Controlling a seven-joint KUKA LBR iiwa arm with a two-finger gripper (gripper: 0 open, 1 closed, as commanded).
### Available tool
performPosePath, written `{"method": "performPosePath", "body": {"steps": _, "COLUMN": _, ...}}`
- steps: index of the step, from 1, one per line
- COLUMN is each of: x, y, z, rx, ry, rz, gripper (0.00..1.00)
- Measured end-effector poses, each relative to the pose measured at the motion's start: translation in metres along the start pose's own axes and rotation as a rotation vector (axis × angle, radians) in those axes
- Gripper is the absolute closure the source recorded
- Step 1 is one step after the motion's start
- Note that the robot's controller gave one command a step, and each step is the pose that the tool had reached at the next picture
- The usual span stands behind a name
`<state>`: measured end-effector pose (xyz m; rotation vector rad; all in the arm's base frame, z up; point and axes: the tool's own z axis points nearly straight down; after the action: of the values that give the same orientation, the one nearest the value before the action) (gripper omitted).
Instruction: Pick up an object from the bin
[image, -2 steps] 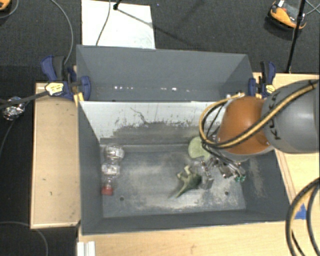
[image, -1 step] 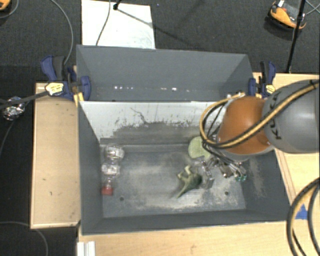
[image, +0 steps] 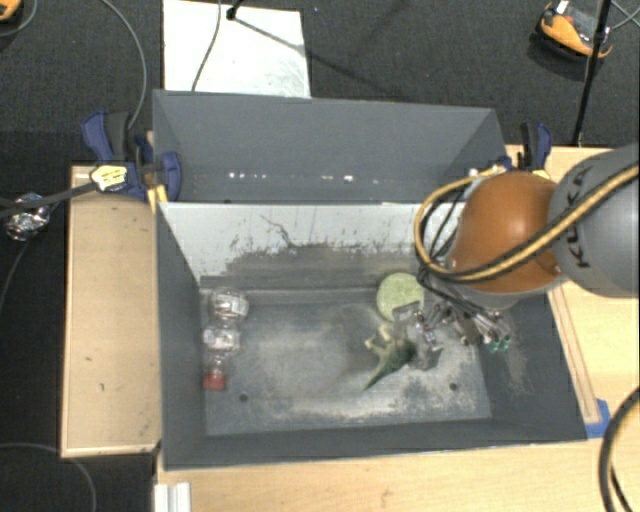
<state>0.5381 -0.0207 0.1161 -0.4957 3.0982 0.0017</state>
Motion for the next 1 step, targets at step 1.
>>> {"method": "performPosePath", "body": {"steps": 1, "x": -0.0053, "y": -0.0105, "z": -0.0246, "rx": 0.008, "ry": -0.019, "rz": -0.026, "gripper": 1.00}}
